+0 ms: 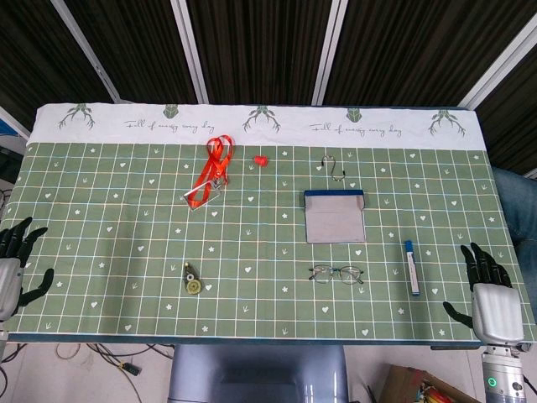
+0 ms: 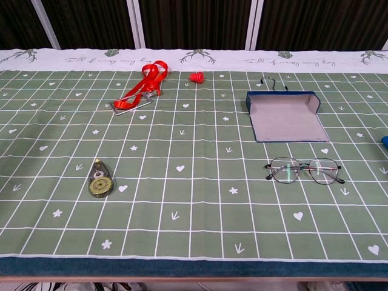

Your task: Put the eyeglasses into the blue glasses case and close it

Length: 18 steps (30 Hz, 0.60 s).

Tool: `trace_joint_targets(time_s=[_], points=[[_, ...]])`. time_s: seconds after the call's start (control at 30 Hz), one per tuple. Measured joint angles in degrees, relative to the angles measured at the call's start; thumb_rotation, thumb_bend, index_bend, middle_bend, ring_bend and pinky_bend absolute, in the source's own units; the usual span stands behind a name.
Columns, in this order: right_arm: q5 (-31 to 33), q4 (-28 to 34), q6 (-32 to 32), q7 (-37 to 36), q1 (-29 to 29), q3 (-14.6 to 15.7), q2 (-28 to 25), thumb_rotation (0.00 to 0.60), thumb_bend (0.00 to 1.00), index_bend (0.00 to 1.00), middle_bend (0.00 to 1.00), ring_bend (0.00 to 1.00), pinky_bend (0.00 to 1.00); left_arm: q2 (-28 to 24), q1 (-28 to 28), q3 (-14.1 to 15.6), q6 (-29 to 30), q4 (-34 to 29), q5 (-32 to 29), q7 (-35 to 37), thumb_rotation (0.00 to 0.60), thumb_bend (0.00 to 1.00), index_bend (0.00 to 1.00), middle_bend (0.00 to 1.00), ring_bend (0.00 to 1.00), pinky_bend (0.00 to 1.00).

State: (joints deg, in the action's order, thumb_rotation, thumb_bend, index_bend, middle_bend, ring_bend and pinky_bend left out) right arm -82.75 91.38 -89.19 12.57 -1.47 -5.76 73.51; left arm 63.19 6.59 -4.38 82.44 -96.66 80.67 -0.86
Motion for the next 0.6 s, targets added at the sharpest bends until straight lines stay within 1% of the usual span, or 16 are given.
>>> trace_joint_targets(time_s=[0.2,0.6], points=[[0.4,0.1,-0.3,-0.1,0.1,-0.4,0.0,0.600,0.18,0.00,0.06,0.12,0.19,0.1,0.0,-0.1,0.0,0.0,-0.3,0.0,0.600,0.40,0.13,0.00,0.00,0.00],[0.2,0.0,0.4,-0.3,-0.1,-0.1,0.0,0.600,0.18,0.00,0.06,0.12,0.19,0.1,0.0,0.0,-0.1,0.0,-0.2,-0.4,0.600,0.40,0.13,0.00,0.00,0.00]])
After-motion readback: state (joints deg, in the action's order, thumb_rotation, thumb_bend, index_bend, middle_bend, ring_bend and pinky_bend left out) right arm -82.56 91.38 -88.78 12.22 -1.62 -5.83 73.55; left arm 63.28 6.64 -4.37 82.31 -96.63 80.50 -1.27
